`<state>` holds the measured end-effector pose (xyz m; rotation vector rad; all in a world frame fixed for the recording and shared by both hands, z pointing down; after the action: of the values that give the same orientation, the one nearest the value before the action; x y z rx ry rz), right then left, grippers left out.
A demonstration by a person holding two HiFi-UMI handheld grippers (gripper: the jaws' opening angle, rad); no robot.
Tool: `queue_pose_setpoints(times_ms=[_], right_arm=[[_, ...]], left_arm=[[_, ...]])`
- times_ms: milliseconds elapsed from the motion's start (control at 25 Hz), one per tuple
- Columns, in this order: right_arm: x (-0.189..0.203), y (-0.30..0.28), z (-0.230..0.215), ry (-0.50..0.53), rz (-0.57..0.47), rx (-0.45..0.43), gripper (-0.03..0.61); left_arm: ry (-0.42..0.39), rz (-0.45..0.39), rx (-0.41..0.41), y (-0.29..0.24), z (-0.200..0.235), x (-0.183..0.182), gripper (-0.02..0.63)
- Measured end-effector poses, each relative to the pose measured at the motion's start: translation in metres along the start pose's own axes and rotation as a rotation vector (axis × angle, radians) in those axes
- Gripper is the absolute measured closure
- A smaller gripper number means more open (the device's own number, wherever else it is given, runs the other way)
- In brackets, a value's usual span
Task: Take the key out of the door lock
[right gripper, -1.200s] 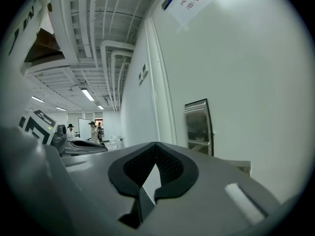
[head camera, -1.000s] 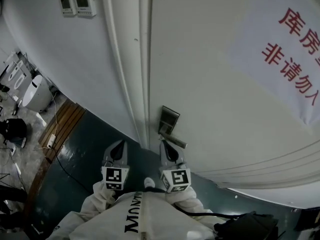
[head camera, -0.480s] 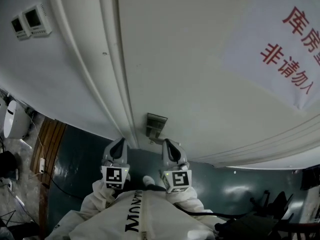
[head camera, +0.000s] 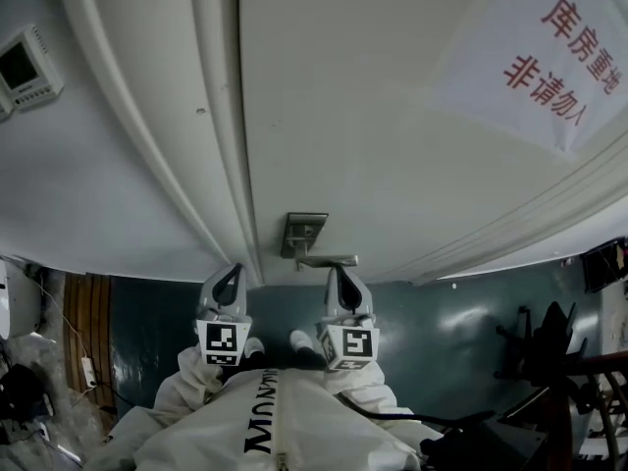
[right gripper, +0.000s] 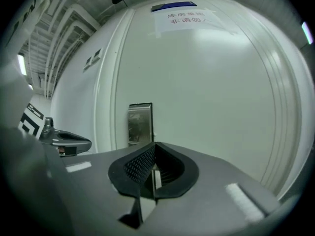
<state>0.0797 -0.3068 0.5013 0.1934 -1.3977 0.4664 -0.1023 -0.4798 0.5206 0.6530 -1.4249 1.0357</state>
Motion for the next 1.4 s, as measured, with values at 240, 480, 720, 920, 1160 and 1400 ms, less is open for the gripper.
queue_pose_setpoints(times_ms=[240,480,720,920,1160,1400], right_arm=[[0.002,0.007,0.006,0.075,0.016,0.114,0.580],[0.010,0.007,0.001,-0.034,0.022,0.124,0.580],[0.026,0.007,-0.003,-0.257,0.031,0.102,0.572],[0.051,0.005,-0.003,-0.597,0.028,0.053,0.571],[0.078,-0.002,0.004,-0.935,0.006,-0.046,0.531],[0.100,-0.006,0.011,-1.208,-0.033,-0.063,0.492]], left_arm=[[-0.014,0.014,0.050,0.001,0.009,0.001,0.614],[-0.014,0.005,0.057,-0.006,0.010,-0.001,0.614],[-0.016,0.012,0.076,-0.012,0.006,-0.002,0.614],[-0.014,0.032,0.089,-0.013,0.005,0.000,0.614],[-0.017,0.048,0.086,-0.011,0.005,0.004,0.614],[-0.015,0.064,0.071,-0.007,0.011,0.006,0.614]])
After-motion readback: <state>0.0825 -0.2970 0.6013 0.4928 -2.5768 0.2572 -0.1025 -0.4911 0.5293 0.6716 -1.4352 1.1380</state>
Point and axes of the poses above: the fingertips, and each gripper's own axes: y backward along the fingers, z to its left, x out of its underside, the point moved 10 cm from there along y, backward along the fingers, and after that the axes turned 13 degrees about y, right-handed, at the moved point
